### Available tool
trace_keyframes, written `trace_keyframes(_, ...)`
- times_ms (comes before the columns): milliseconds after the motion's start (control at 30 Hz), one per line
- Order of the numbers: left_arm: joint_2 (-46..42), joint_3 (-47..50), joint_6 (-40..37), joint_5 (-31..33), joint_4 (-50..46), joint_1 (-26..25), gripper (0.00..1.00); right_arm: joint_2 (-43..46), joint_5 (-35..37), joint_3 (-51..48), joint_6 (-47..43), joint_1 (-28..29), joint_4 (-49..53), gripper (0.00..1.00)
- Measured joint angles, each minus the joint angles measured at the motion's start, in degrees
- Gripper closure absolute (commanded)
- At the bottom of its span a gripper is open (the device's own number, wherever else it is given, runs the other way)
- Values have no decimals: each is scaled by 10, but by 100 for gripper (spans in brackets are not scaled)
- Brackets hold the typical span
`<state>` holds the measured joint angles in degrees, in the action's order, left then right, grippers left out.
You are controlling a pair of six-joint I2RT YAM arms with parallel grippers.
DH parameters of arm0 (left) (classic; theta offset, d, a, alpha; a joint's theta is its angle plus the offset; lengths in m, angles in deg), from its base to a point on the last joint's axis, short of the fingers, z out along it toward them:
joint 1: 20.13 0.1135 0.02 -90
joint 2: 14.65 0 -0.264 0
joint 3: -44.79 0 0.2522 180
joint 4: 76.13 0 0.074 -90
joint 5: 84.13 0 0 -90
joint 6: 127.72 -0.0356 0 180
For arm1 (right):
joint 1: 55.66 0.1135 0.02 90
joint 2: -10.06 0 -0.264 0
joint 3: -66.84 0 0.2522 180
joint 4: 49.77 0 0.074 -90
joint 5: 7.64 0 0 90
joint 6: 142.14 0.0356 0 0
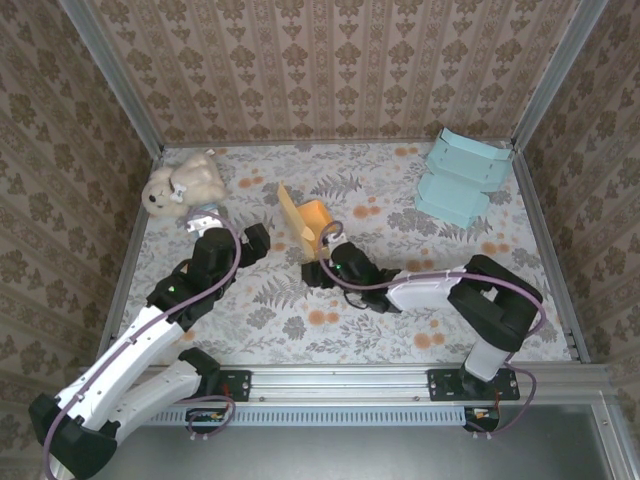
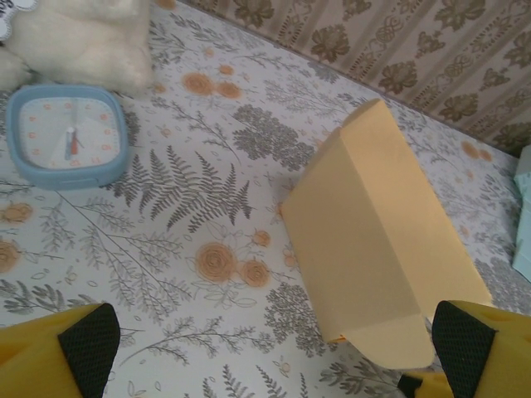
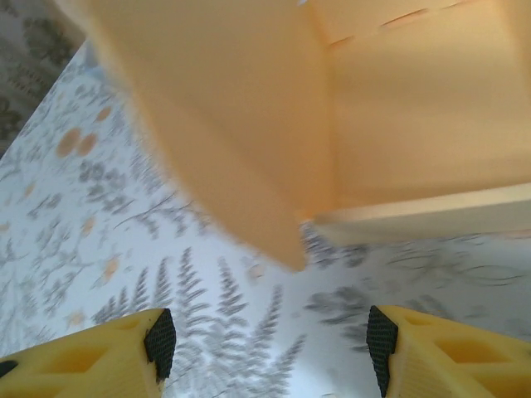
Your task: Fold the paper box
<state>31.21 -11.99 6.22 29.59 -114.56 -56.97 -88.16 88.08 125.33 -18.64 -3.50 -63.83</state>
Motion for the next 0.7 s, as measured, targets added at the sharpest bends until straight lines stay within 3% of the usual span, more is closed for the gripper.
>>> trace_keyframes(233, 0, 0, -3, 23, -9, 0, 0, -26, 18, 51, -24, 55, -19, 34)
trace_keyframes(433, 0, 0, -12, 27, -12, 0, 0, 59, 101, 10, -80, 47, 44, 32)
trace_keyframes(567, 0, 4, -16, 21, -4, -1, 0, 130, 136, -3, -100, 5, 102, 32)
trace_keyframes(700, 6, 17, -16, 13, 9, -4, 0, 153, 124, -13, -102, -80, 127, 32)
